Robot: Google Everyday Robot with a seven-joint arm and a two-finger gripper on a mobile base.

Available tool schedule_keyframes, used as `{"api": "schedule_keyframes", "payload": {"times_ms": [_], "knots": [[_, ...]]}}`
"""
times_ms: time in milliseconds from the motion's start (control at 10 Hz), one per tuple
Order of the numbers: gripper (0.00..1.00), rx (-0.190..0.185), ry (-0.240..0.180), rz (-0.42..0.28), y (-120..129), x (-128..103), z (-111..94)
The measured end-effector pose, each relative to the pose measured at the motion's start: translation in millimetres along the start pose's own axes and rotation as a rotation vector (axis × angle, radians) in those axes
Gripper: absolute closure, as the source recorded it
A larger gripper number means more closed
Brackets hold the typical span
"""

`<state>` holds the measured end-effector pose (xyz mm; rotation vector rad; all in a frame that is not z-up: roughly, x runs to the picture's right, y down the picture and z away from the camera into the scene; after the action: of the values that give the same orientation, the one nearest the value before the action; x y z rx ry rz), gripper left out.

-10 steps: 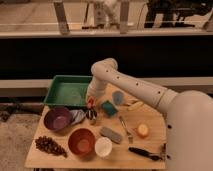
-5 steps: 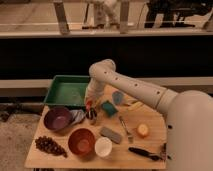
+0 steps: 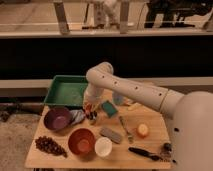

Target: Place pepper in metal cup

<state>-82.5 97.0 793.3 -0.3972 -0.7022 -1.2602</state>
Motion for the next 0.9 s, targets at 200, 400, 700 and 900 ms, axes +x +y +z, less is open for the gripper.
{"api": "schedule_keyframes", "payload": {"times_ms": [200, 400, 700, 900], "knots": [[0.97, -0.018, -0.004, -0.01, 6, -9, 7], [0.97, -0.03, -0.012, -0.011, 17, -18, 17], [0.97, -0.027, -0.027, -0.017, 23, -23, 26], [0.97, -0.021, -0.039, -0.024, 22, -26, 32]]}}
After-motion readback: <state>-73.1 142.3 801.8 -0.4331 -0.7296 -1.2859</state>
